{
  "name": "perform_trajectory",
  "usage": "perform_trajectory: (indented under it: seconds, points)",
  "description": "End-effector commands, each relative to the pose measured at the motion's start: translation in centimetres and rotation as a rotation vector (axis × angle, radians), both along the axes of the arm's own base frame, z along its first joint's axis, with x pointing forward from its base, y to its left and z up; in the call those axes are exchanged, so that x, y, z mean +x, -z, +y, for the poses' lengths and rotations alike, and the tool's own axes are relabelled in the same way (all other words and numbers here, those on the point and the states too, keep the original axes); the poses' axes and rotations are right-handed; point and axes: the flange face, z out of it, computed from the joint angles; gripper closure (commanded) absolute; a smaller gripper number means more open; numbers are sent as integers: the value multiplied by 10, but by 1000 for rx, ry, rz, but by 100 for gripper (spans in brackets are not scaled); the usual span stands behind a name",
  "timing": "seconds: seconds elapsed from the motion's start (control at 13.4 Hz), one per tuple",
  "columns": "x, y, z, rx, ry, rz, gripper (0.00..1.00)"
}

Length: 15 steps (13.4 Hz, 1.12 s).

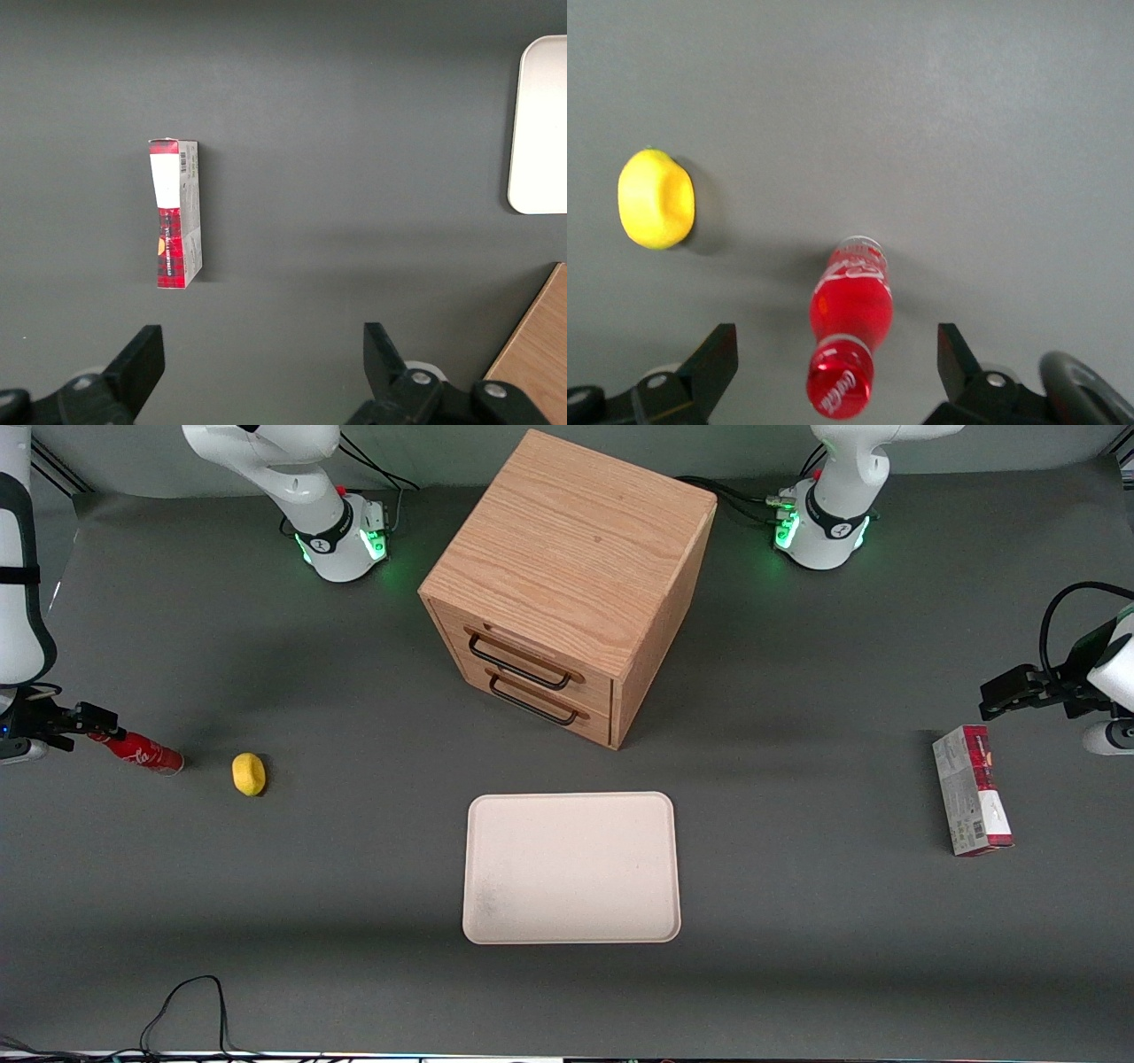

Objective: Place coke bottle on tray
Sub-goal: 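Lower the open right gripper around the bottle's body and close it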

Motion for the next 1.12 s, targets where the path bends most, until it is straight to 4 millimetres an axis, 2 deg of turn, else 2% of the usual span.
perform_trajectory:
  seconds: [0.0,0.3,0.37,0.6,0.75,0.89,1.04]
  points:
    - [-7,0,-2,13,-9,-28,0]
    - [-10,4,0,13,-10,-28,1]
    - [-8,4,3,13,-13,-26,12]
    - [-8,3,3,10,-21,-24,63]
    - [-8,2,4,12,-22,-21,86]
    - [-9,2,4,17,-23,-18,94]
    - [-1,-9,8,31,-28,-12,95]
